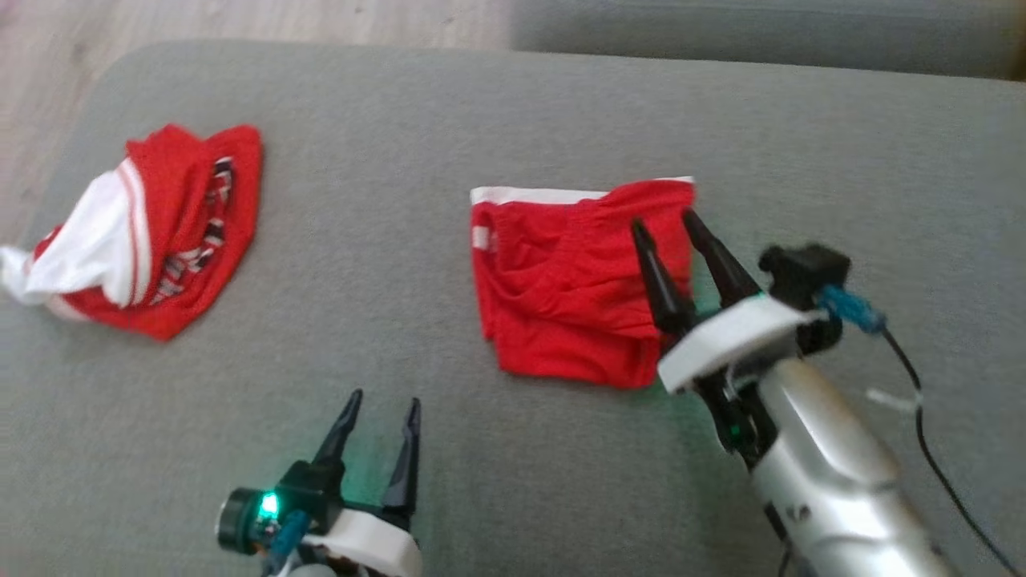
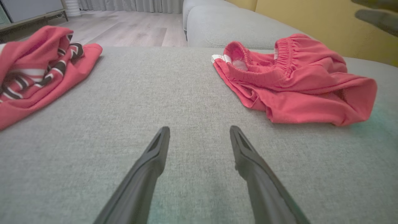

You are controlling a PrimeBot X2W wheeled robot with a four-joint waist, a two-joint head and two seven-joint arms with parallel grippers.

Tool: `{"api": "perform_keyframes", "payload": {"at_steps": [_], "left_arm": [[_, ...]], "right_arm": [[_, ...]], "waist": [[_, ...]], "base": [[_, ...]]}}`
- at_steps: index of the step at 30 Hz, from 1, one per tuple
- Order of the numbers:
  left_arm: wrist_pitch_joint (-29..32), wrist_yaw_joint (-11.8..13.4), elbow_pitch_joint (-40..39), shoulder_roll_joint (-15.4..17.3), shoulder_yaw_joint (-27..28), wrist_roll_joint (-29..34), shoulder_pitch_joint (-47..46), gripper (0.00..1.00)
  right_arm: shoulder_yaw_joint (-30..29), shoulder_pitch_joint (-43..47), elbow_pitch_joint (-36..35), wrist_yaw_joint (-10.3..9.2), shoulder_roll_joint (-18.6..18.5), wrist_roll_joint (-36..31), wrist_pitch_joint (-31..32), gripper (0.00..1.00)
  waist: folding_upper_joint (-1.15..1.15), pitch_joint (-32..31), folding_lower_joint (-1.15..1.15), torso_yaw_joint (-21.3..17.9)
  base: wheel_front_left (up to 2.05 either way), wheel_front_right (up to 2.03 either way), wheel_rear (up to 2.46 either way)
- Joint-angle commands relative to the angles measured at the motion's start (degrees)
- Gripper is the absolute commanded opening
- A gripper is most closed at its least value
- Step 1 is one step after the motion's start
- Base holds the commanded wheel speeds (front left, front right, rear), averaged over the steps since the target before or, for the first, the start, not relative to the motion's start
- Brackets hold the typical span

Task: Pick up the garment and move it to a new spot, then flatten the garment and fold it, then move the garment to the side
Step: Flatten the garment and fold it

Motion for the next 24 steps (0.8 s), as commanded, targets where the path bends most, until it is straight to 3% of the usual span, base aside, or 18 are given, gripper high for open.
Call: {"api": "perform_keyframes", "payload": {"at_steps": [1, 9, 20, 24], "left_arm": [[-0.55, 0.02, -1.25, -0.03, 0.5, -0.76, -2.02, 1.0], [-0.55, 0.78, -0.61, -0.05, -4.97, -4.58, -1.27, 1.0], [-0.55, 1.66, -0.31, -0.06, -8.32, -6.07, -1.97, 1.0], [-0.55, 1.75, -0.23, -0.06, -8.73, -6.48, -2.11, 1.0]], "right_arm": [[2.01, -2.23, -0.42, -0.04, 0.35, 1.12, 1.08, 1.0], [3.75, -7.45, 8.06, -0.04, 0.35, 6.72, 6.27, 1.0], [7.88, -9.97, 13.24, -0.04, 0.35, 12.23, 6.09, 1.0], [8.74, -11.03, 16.28, -0.04, 0.35, 12.43, 6.36, 0.85]], "waist": [[0.0, 1.77, -0.01, 3.0], [0.0, 2.72, -0.01, 7.69], [0.0, 3.17, -0.01, 9.41], [0.0, 3.2, -0.01, 9.64]], "base": [[0.0, 0.0, 0.0], [0.0, 0.0, 0.0], [0.0, 0.0, 0.0], [0.0, 0.0, 0.0]]}}
